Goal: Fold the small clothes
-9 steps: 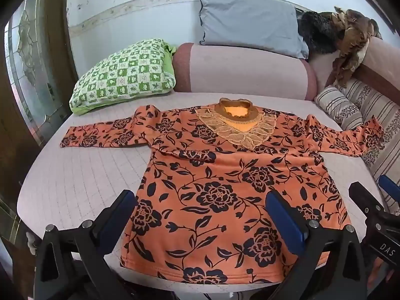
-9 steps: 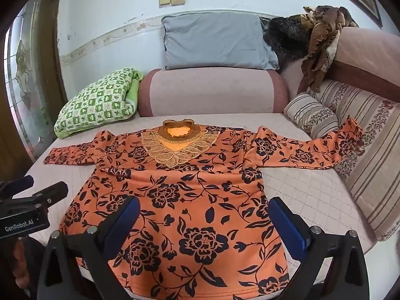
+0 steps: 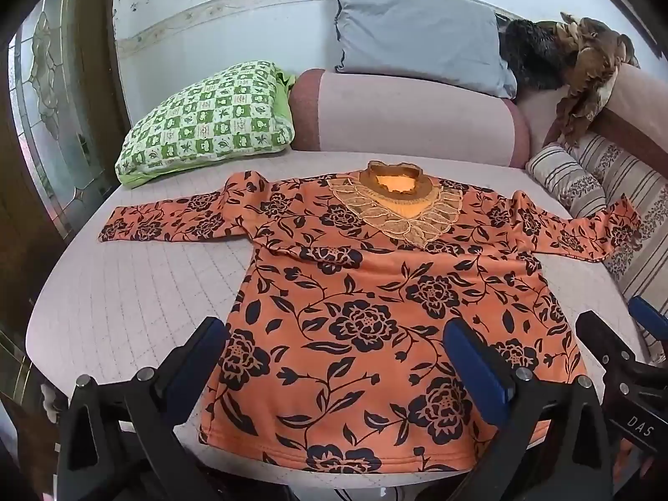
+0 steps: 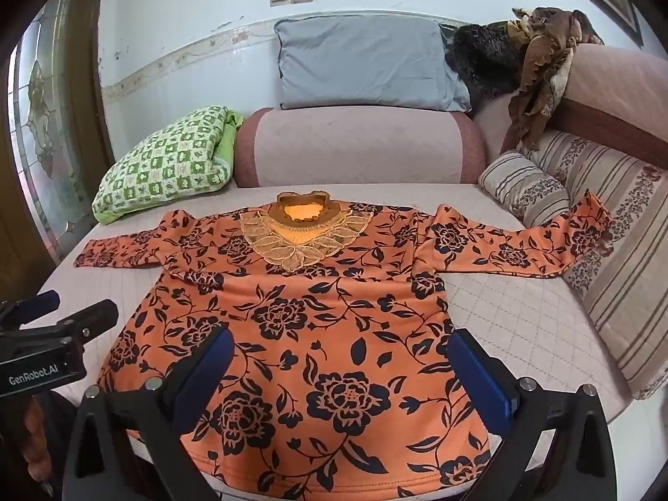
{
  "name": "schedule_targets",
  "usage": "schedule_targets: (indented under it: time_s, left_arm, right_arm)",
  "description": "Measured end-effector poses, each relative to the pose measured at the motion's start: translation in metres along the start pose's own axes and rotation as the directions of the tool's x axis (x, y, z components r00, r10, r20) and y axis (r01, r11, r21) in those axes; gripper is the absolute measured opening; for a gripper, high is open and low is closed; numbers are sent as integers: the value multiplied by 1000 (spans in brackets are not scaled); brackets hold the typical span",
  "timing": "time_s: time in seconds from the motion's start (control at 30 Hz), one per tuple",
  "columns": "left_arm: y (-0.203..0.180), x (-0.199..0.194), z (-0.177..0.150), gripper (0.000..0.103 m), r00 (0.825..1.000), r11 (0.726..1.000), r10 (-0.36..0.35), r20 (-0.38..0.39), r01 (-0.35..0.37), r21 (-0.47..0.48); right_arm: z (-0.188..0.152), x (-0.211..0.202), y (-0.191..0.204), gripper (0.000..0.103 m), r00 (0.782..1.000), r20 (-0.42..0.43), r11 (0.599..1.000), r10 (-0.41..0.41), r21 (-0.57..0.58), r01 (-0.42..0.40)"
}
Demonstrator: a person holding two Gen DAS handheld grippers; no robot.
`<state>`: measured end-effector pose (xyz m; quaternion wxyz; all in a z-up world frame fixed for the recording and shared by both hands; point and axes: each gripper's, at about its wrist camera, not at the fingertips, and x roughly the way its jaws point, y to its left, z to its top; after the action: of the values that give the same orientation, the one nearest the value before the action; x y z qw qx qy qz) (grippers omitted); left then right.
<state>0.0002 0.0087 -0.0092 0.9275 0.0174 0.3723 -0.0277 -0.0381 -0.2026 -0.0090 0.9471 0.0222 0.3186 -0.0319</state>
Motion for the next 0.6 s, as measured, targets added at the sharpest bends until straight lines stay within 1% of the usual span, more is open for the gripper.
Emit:
schedule_targets:
  time_s: [0.07,0.17,0.3,0.6]
  left_arm:
    - [0,0,0,103,1000,1000,-4,1,4,-3]
    - [0,0,-2,103,1000,1000,-4,5,4,-5]
    - [0,0,2,103,1000,1000,-5,2,5,-6]
    - [6,-5,-3,103,1000,1000,-17,11,17,-20]
  right_arm:
    - [4,-3,-2,103,1000,-1,1000,-1,1,1]
    - [-1,-3,4,103,1000,13,1000,-10,-11,10]
    - [1,-6,5,103,1000,21,1000,-11,-16,12]
    - [2,-9,10,103,1000,26,999,-17,-32,18]
